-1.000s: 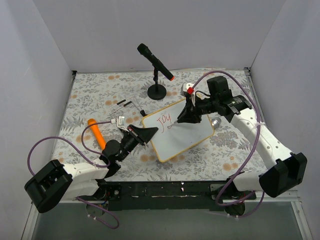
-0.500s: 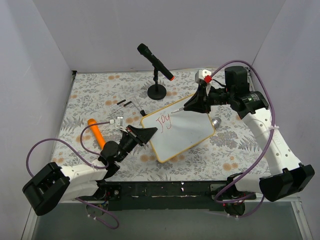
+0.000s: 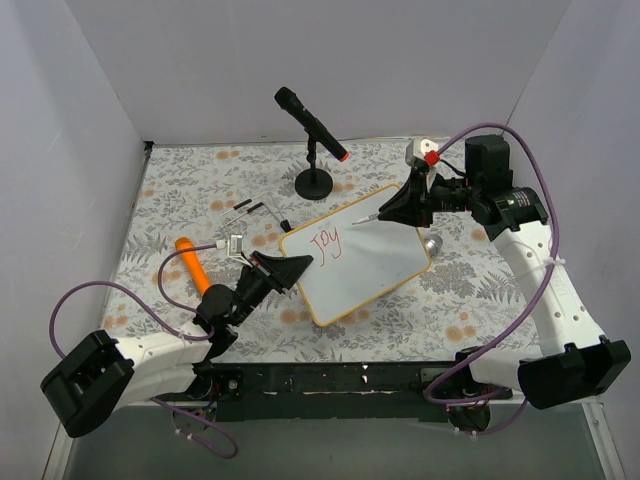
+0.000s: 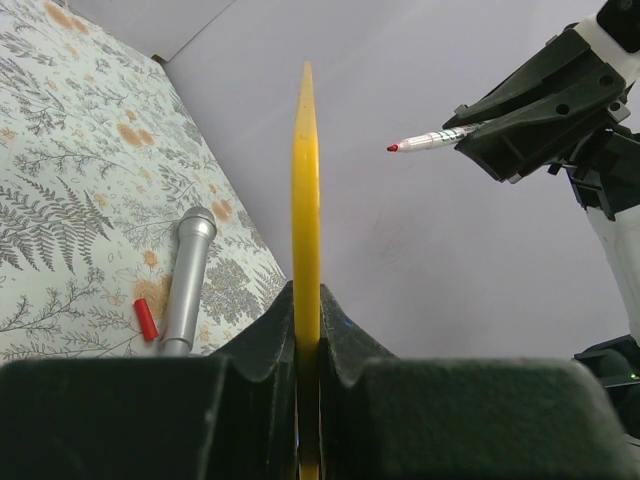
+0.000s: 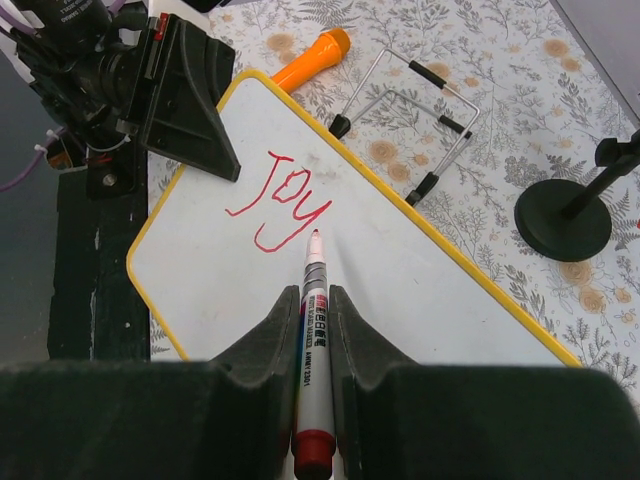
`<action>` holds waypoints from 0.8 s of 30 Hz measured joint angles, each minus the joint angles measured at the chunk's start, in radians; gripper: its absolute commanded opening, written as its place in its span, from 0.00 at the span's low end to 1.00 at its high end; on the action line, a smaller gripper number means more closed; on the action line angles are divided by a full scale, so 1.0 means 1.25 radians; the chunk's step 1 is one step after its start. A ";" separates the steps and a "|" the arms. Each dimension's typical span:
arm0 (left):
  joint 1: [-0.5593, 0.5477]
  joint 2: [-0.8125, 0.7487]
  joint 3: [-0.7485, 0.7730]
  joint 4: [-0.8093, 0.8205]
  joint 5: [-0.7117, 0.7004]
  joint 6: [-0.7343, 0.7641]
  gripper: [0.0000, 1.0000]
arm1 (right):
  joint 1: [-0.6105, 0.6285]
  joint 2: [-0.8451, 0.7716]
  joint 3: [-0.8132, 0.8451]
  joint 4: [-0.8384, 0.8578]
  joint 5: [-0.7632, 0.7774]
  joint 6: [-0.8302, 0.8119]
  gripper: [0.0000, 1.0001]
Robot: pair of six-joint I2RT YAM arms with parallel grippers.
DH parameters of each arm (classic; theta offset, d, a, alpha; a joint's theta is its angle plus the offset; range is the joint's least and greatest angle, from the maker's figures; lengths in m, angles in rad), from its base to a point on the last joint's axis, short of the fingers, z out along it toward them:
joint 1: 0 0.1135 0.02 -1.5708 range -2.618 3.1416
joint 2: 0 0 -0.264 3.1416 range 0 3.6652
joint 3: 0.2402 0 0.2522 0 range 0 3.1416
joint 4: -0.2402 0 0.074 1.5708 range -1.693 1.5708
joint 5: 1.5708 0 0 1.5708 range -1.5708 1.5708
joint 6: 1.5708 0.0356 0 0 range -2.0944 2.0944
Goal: Write a sentence on the whiteboard
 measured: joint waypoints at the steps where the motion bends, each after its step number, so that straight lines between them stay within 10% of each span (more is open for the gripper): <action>1: 0.000 0.000 0.000 0.000 0.001 0.000 0.00 | 0.000 0.000 -0.002 0.000 -0.001 -0.001 0.01; 24: 0.003 0.011 0.000 0.002 0.012 -0.002 0.00 | -0.005 0.008 -0.009 0.000 -0.027 -0.018 0.01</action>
